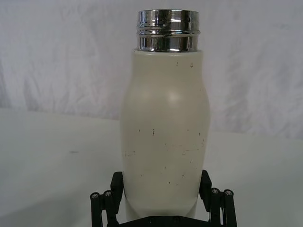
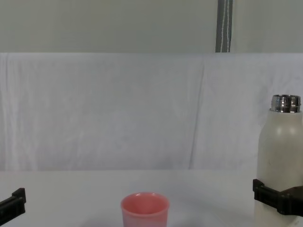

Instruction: Grasp the thermos with one hand and pour water into the cup lid.

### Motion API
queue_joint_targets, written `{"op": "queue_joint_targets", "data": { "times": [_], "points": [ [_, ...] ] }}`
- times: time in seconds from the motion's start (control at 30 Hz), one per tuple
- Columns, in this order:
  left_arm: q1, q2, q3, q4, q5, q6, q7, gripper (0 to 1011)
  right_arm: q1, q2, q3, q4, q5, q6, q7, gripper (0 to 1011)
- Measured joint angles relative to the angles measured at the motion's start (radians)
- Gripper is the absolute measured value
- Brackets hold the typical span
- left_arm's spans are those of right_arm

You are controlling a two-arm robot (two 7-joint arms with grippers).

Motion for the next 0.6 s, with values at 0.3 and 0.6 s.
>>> {"op": "queue_joint_targets", "data": {
  "times": [0.3,0.6],
  "points": [
    [0.0,0.0,0.0,0.0,0.0,0.0,0.0,1001,-0.001,0.0,0.0,-0.002,0.0,0.001,0.0,1001],
    [0.0,0.0,0.0,0.0,0.0,0.0,0.0,1001,-0.002,0.001,0.0,-0.003,0.0,0.001,-0.001,957]
  ]
}}
